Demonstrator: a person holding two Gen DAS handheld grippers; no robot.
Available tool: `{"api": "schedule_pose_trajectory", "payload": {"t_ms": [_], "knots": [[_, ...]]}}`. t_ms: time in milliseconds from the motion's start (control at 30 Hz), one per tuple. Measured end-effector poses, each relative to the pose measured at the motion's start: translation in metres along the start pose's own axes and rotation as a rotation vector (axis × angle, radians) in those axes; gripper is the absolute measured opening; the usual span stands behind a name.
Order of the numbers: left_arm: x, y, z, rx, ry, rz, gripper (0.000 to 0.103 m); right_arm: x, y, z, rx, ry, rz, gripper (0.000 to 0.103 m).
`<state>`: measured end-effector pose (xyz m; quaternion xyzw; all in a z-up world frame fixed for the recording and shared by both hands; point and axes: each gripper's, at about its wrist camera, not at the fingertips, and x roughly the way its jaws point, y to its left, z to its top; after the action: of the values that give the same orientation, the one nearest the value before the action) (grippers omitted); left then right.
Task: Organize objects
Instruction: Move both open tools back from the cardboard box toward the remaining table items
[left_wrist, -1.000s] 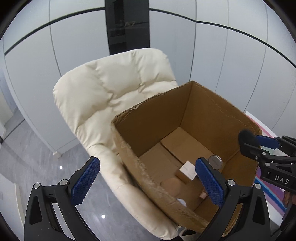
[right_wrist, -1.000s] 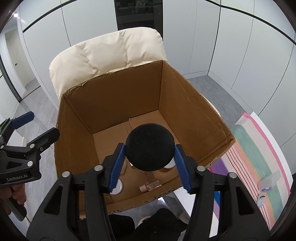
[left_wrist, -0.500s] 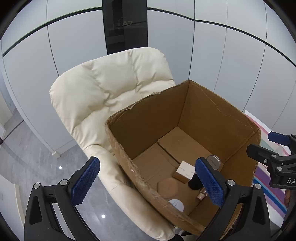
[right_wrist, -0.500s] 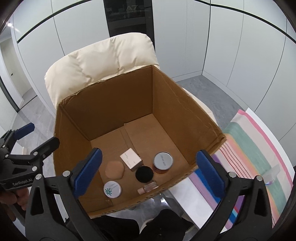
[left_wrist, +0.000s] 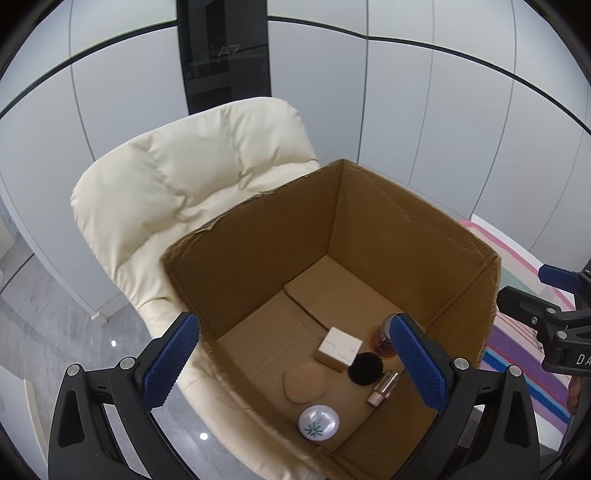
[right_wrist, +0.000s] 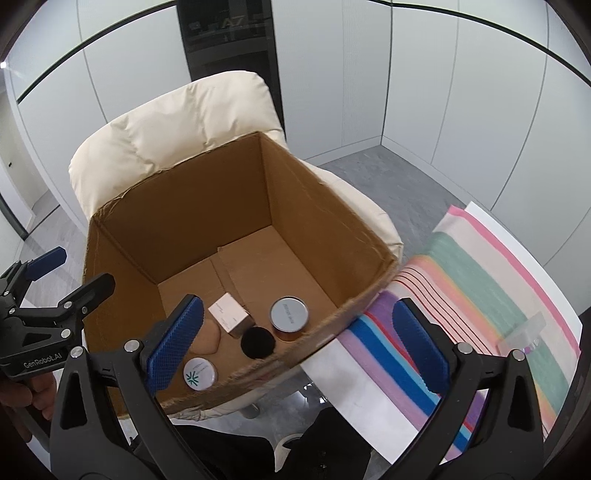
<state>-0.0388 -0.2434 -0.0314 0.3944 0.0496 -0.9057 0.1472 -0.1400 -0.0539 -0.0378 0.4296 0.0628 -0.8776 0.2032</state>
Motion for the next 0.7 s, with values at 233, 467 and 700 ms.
{"api": "schedule_pose_trajectory", "payload": {"t_ms": [233, 467, 700], "knots": [[0.001, -0.026, 0.006, 0.03, -0.007, -0.043, 0.103, -0.007, -0.025, -0.005, 0.029, -0.004, -0.034, 0.103], [0.004, -0.052, 0.01, 0.063, -0.01, -0.066, 0.103, -0.011, -0.05, -0.011, 0.066, 0.002, -0.061, 0.103], [0.008, -0.075, 0.014, 0.075, -0.006, -0.097, 0.103, -0.018, -0.073, -0.018, 0.097, 0.0, -0.088, 0.103]]}}
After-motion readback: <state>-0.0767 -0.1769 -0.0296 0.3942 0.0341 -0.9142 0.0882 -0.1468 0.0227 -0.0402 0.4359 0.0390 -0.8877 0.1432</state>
